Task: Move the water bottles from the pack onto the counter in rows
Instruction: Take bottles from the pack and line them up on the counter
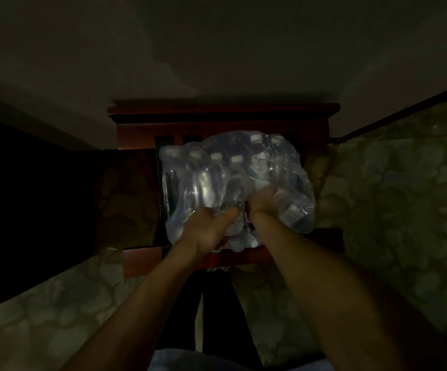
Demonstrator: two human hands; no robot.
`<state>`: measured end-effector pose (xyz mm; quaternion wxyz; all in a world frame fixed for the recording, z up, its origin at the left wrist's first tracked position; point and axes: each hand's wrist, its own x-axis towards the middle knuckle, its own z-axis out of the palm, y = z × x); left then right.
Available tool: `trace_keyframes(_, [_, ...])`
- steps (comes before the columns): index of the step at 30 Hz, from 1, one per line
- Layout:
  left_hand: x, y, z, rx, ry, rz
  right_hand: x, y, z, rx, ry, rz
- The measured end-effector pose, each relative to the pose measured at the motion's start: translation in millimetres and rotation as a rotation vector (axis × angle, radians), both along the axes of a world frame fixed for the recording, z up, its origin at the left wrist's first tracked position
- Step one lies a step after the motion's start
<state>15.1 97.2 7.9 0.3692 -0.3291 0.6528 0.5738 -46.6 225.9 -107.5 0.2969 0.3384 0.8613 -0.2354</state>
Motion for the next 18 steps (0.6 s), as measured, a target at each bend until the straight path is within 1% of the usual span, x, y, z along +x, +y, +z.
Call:
trace_keyframes(3, [-1.5, -0.1, 6.7, 0.054, -0.079, 0.074, -3.5, 2.2, 7.0, 0.026, -0.049, -0.024])
trace_keyframes(5, [0.6, -3.3, 11.6, 0.119, -0.090, 0.147, -5.8, 5.3, 9.3, -0.001, -0.097, 0.014])
trace_keyframes(6, [3.5, -6.0, 13.8, 0.134, -0.077, 0.151, -8.3, 7.4, 10.3, -0.012, -0.113, 0.019])
trace_keyframes(10, [20.8, -18.3, 27.0, 0.113, -0.062, 0.145, -4.9, 6.0, 19.0, -0.062, -0.033, -0.013])
trace_keyframes(12, [26.9, -20.6, 29.7, 0.122, -0.065, 0.164, 2.1, 3.9, 28.8, -0.117, -0.029, -0.015])
trace_keyframes(14, [28.5, -19.0, 31.9, 0.126, -0.083, 0.217, 8.6, 2.9, 40.6, -0.177, -0.098, -0.041])
trace_keyframes(16, [28.0, -17.0, 32.2, 0.132, -0.089, 0.263, 10.7, 2.0, 50.1, -0.250, -0.154, -0.091])
trace_keyframes(18, [27.9, -14.4, 31.8, 0.144, -0.084, 0.275, 11.3, 0.9, 58.9, -0.367, -0.181, -0.182])
